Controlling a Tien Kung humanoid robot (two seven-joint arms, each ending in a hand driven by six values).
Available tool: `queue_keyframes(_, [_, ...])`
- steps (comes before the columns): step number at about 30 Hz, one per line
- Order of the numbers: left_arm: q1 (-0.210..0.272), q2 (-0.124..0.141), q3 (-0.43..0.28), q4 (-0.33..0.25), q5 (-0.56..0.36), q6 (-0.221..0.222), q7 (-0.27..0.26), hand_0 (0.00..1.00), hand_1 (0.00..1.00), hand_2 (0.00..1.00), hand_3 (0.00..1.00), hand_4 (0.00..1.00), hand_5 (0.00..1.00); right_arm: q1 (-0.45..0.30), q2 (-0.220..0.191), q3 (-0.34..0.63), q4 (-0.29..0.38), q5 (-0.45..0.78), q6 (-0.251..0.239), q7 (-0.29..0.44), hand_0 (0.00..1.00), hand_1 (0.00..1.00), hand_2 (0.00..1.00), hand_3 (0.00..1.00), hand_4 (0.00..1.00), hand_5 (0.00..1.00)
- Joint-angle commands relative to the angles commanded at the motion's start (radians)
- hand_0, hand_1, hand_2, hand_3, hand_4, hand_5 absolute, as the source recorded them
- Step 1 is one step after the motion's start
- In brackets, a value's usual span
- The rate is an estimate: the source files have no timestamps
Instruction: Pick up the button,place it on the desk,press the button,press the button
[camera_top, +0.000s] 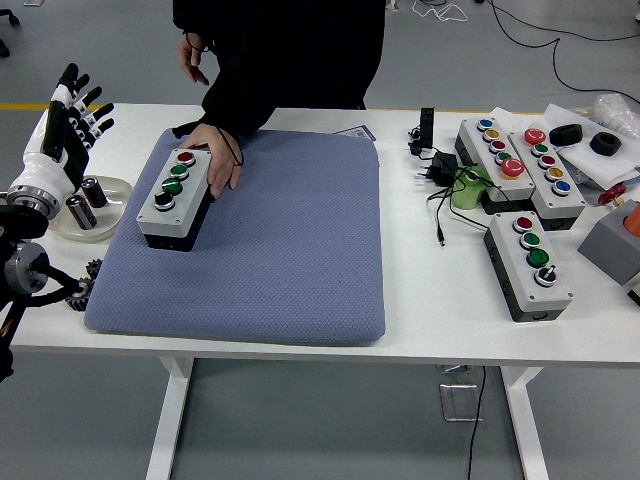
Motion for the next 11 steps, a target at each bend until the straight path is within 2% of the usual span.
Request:
queue_keyframes(1, [0.000, 0.000, 0.001, 0.000, 0.002, -0.001, 0.000, 0.917, 0.925, 0.998, 0.998, 0.770, 0.998, 0.000, 0.000, 0.000, 0.000, 0.000, 0.000, 0.000, 0.768, 0.734, 0.739, 0.593, 0.202, 0.150])
queue_keyframes(2, [-0.001, 0.000, 0.002, 0.000, 0.007, -0.004, 0.001, 0.921, 0.928, 0.998, 0.998, 0.826, 0.998, 0.000, 0.000, 0.000, 0.000, -0.001, 0.000, 0.000, 0.768, 0.734, 0.739, 0.593, 0.202, 0.151])
queue_keyframes(7, [-0.002, 0.001, 0.005, 0.000, 0.025, -0.010, 0.004, 0.921, 0.928, 0.998, 0.998, 0.826, 0.998, 0.000, 0.000, 0.000, 0.000, -0.001, 0.000, 0.000, 0.768, 0.734, 0.739, 0.593, 0.202, 0.151])
queue_keyframes(8, [-0.002, 0.001, 0.006, 0.000, 0.026, -0.011, 0.004, 0.929, 0.932, 0.998, 0.998, 0.903, 0.998, 0.000, 0.000, 0.000, 0.000, -0.001, 0.000, 0.000, 0.765, 0.733, 0.740, 0.593, 0.201, 0.152])
queue_keyframes(11, [-0.003, 0.000, 0.005, 0.001, 0.026, -0.012, 0.004, 0.929, 0.932, 0.998, 0.998, 0.903, 0.998, 0.001, 0.000, 0.000, 0.000, -0.001, 0.000, 0.000, 0.765, 0.733, 0.740, 0.593, 0.201, 0.152])
